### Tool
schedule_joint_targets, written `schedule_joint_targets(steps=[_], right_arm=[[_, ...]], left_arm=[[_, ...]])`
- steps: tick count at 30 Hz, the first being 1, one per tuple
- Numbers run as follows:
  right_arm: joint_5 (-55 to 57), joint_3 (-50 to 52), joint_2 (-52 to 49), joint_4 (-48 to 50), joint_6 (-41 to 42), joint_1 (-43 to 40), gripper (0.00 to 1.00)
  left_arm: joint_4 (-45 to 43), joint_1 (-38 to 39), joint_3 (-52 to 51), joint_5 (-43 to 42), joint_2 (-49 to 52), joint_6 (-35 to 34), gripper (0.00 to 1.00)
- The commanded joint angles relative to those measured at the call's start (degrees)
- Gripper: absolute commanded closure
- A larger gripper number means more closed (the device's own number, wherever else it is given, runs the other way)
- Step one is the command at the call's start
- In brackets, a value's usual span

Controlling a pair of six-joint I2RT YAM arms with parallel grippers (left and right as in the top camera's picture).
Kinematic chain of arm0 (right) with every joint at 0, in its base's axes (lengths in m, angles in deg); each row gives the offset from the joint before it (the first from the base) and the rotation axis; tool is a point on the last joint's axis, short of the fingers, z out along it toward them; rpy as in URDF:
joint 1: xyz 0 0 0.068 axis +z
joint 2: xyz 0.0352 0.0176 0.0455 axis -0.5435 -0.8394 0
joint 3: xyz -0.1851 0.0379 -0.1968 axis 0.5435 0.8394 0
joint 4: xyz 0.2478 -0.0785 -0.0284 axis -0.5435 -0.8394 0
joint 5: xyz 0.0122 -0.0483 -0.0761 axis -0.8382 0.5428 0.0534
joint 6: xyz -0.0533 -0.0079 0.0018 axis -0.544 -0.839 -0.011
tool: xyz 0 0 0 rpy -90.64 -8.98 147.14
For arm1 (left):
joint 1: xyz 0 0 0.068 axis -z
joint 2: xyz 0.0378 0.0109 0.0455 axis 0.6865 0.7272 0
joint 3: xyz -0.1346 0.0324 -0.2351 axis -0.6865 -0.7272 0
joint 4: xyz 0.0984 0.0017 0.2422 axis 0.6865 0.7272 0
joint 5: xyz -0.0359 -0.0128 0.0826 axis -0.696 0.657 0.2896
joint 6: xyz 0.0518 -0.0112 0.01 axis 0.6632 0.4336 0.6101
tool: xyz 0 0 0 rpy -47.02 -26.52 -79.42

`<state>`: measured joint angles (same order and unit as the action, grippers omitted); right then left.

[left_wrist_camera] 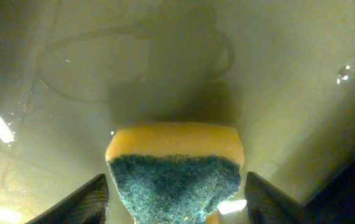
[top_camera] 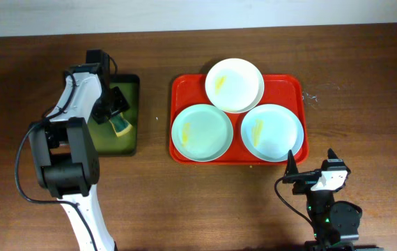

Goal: Clean dirty plates on tray and stack at the side
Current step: 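Reach the left gripper into the black tray and grasp the sponge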

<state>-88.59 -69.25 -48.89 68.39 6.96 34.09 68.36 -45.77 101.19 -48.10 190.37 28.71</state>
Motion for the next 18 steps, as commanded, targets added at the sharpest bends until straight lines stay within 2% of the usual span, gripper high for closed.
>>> schedule_joint_targets(steps=[1,2,3,4,5,6,8,12,13,14,15,16,18], right_arm=[[-0.1,0.5,0.3,-0.2,-0.4,0.3,0.02],[-0.1,0.5,0.3,-0.2,-0.4,0.3,0.02],[-0.1,0.5,0.3,-0.2,-0.4,0.3,0.02],[-0.1,0.5,0.3,-0.2,-0.4,0.3,0.02],[-0.1,0.5,0.3,-0.2,-0.4,0.3,0.02],[-0.1,0.5,0.3,-0.2,-0.4,0.3,0.02],[-0.1,0.5,0.3,-0.2,-0.4,0.3,0.02],[-0.1,0.5,0.3,-0.2,-0.4,0.3,0.02],[-0.1,0.5,0.3,-0.2,-0.4,0.3,0.02],[-0.1,0.5,0.3,-0.2,-0.4,0.3,0.02],[-0.1,0.5,0.3,-0.2,-0.4,0.3,0.02],[-0.1,0.5,0.3,-0.2,-0.4,0.3,0.02],[-0.1,0.5,0.3,-0.2,-0.4,0.3,0.02]], left_arm=[[0.0,-0.7,1.2,1.0,0.4,-0.5,0.86],[0.0,-0.7,1.2,1.0,0.4,-0.5,1.0],[-0.1,-0.7,1.2,1.0,0.4,-0.5,1.0],[-0.1,-0.8,1.2,1.0,0.4,-0.5,0.9],[-0.1,-0.8,1.2,1.0,0.4,-0.5,0.52],[0.4,-0.7,1.2,0.9,0.4,-0.5,0.01],[1.9,-0.7,1.2,0.2,0.4,-0.5,0.01],[5.6,-0.7,1.2,-8.8,0.4,-0.5,0.01],[6.1,-0.7,1.2,-9.7,0.4,-0.5,0.02],[6.6,-0.7,1.2,-10.1,0.4,-0.5,0.16],[7.0,-0.7,1.2,-10.1,0.4,-0.5,0.34],[7.3,-0.7,1.2,-10.0,0.4,-0.5,0.62],[7.3,-0.7,1.2,-10.0,0.4,-0.5,0.91]])
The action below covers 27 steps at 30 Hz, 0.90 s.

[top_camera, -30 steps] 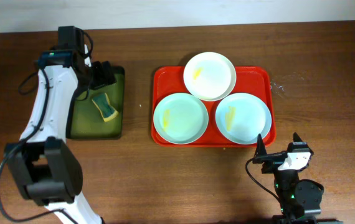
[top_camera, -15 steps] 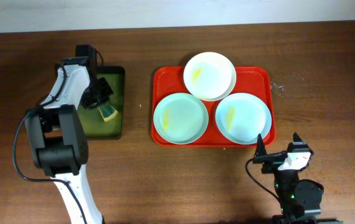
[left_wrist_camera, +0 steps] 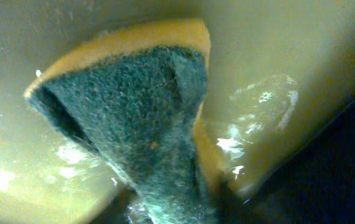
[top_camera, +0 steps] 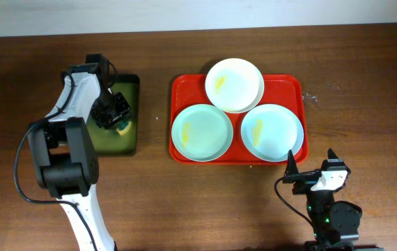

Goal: Clean dirty plates on tray and stack at the side
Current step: 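Reach the left gripper into the black tray and grasp the sponge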

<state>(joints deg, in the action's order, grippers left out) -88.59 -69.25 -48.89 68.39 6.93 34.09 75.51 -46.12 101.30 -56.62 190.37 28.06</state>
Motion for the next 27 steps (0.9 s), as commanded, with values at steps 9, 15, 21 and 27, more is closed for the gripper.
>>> schedule_joint_targets(steps=[9,15,21,27], right_arm=[[-0.1,0.5,0.3,-0.2,-0.4,0.3,0.02],[-0.1,0.5,0.3,-0.2,-0.4,0.3,0.02],[-0.1,0.5,0.3,-0.2,-0.4,0.3,0.02],[-0.1,0.5,0.3,-0.2,-0.4,0.3,0.02]], left_arm=[[-0.6,-0.4,1.2,7.5,0.4,0.3,0.37],[0.9,-0.4,6.6,7.5,0.4,0.3,1.0],[10.4,-0.4,14.5,7.5,0.3,0.3,1.0],[11.4,-0.4,14.4,7.6,0.4,0.3,1.0]])
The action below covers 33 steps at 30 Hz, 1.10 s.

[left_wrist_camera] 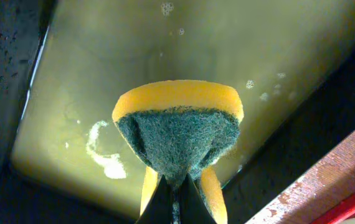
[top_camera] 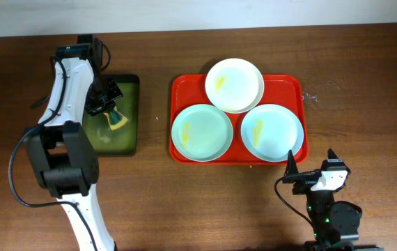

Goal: Clean dirty plates on tray and stack at the side
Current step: 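Reach the left gripper into the black tray and grasp the sponge, then lift the sponge with the left gripper onto the left blue plate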

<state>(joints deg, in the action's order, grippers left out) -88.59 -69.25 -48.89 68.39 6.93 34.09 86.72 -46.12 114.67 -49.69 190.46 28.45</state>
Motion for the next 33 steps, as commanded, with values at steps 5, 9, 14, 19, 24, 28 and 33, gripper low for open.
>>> schedule_joint_targets(steps=[5,9,14,19,24,28,33], right_arm=[[-0.1,0.5,0.3,-0.2,-0.4,0.3,0.02],[-0.1,0.5,0.3,-0.2,-0.4,0.3,0.02],[-0.1,0.5,0.3,-0.2,-0.4,0.3,0.02],[-0.1,0.5,0.3,-0.2,-0.4,0.3,0.02],[-0.1,0.5,0.3,-0.2,-0.4,0.3,0.02],[-0.1,0.5,0.3,-0.2,-0.4,0.3,0.02],[-0.1,0.5,0.3,-0.2,-0.4,0.3,0.02]], left_arm=[[1.1,-0.3,1.0,0.8,-0.3,3.0,1.0],[0.4,-0.2,2.4,-1.0,-8.4,3.8,1.0],[2.9,7.9,1.9,-4.6,-12.7,8.6,1.0],[-3.1,23.8,-6.3,-9.0,-12.7,7.5,1.0],[-20.3,34.1,-20.7,-8.9,-12.7,-0.5,1.0],[-34.2,38.1,-29.3,-4.7,-12.7,-3.6,1.0],[-31.6,37.2,-27.0,0.4,-13.7,-3.5,0.11]])
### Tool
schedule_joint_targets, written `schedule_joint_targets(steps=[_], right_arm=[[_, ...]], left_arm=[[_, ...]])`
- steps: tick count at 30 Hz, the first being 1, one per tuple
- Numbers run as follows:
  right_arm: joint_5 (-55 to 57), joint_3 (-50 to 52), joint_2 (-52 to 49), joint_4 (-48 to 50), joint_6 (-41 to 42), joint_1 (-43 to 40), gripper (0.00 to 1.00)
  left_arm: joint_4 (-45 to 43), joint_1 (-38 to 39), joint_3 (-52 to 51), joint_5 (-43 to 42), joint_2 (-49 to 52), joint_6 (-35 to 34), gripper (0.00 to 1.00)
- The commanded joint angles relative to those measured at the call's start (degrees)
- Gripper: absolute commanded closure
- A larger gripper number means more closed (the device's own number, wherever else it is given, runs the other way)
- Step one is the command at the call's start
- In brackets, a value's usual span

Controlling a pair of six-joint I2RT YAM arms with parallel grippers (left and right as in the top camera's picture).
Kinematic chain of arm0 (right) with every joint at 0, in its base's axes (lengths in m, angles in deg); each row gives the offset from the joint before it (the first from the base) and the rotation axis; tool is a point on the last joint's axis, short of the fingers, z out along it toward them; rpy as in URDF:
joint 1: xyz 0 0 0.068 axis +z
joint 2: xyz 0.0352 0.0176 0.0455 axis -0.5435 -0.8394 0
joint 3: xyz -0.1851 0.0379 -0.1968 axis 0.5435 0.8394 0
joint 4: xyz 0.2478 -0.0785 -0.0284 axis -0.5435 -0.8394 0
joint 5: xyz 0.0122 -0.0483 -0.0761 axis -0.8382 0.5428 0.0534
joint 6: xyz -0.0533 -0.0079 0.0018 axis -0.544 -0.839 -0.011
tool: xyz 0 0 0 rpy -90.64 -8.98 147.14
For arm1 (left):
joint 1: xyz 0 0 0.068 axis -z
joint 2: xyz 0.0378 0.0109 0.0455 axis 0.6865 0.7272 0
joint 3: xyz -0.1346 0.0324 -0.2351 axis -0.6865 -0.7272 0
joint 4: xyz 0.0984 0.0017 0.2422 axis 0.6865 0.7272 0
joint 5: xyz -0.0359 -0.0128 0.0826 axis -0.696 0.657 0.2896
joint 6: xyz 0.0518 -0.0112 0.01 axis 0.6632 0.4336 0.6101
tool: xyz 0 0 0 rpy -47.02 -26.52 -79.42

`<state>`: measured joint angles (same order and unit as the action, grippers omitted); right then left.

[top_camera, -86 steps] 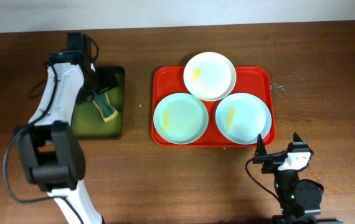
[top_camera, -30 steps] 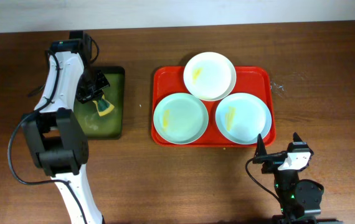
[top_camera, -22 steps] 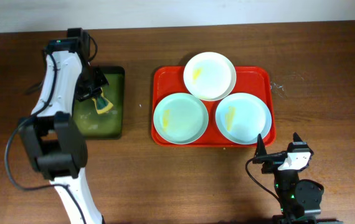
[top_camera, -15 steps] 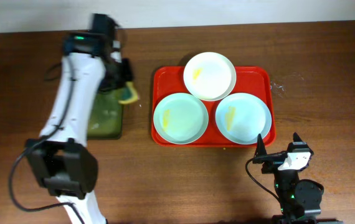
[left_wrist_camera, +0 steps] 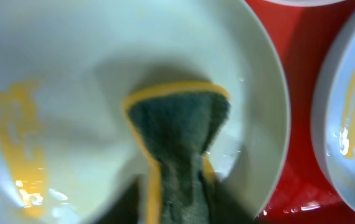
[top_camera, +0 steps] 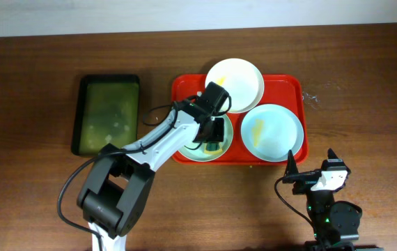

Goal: Clean dirty plates on tray and stack at the side
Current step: 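Lift the sponge with the left gripper onto the left blue plate, then reach the right gripper to the left blue plate rim and grip it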

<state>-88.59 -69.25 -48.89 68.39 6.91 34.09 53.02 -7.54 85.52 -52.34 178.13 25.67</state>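
Three plates lie on the red tray point(top_camera: 292, 87). My left gripper point(top_camera: 213, 141) is shut on the yellow and green sponge point(left_wrist_camera: 179, 134), pinched and folded, over the front left pale green plate point(top_camera: 184, 143). That plate point(left_wrist_camera: 71, 68) carries a yellow smear point(left_wrist_camera: 22, 134) to the left of the sponge. The white plate point(top_camera: 237, 84) at the back and the pale blue plate point(top_camera: 271, 131) on the right each show a yellow stain. The blue plate's rim point(left_wrist_camera: 352, 118) also appears at the right of the left wrist view. My right gripper point(top_camera: 310, 171) stands parked at the table's front, fingers apart.
A dark basin of greenish soapy water point(top_camera: 108, 115) sits on the wooden table left of the tray. The table's far edge meets a white wall.
My left arm has gone from above the water basin to the front left plate on the tray, sponge still pinched in the gripper. The right arm has not moved.
My left gripper stood open around the sponge in the basin. It was then shut on the sponge down in the water, then held it lifted over the basin. Now the sponge is over the front left plate on the tray.
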Motion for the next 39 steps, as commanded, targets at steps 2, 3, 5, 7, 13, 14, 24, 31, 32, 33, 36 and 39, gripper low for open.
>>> schedule_joint_targets(steps=[2,3,5,7,13,14,24,31,32,33,36,39], right_arm=[[-0.1,0.5,0.3,-0.2,-0.3,0.3,0.02],[-0.1,0.5,0.3,-0.2,-0.3,0.3,0.02],[-0.1,0.5,0.3,-0.2,-0.3,0.3,0.02],[-0.1,0.5,0.3,-0.2,-0.3,0.3,0.02],[-0.1,0.5,0.3,-0.2,-0.3,0.3,0.02],[-0.1,0.5,0.3,-0.2,-0.3,0.3,0.02],[-25.7,0.5,0.3,9.1,20.7,0.3,0.02],[-24.3,-1.0,0.3,50.2,41.3,0.3,0.02],[-18.1,-3.8,0.3,51.2,41.3,0.3,0.02],[-14.4,-8.1,-0.1,47.8,39.5,0.3,0.02],[-14.6,-28.7,-6.8,15.8,21.0,0.3,0.02],[-10.5,-55.9,-27.7,-31.6,8.8,0.3,0.02]], left_arm=[[6.7,-3.7,6.2,3.0,-3.6,-0.7,0.09],[9.3,-5.1,8.8,3.0,-5.5,-0.7,0.08],[13.5,-7.9,12.6,3.1,-9.6,-0.7,0.04],[18.5,-11.8,13.7,3.7,-15.2,0.3,0.0],[37.7,-21.0,12.0,10.4,-18.0,0.3,0.01],[38.9,-21.8,11.0,10.4,-18.0,0.3,0.01],[38.9,-23.0,4.6,9.1,-18.0,0.3,0.0],[38.8,-22.9,4.6,7.3,-18.0,0.3,0.01],[38.8,-22.9,4.6,7.3,-18.0,0.3,0.01],[38.8,-23.0,4.6,7.3,-18.0,0.3,0.01],[38.8,-22.9,4.6,7.3,-18.0,0.3,0.01],[38.8,-23.0,4.6,7.3,-18.0,0.3,0.01]])
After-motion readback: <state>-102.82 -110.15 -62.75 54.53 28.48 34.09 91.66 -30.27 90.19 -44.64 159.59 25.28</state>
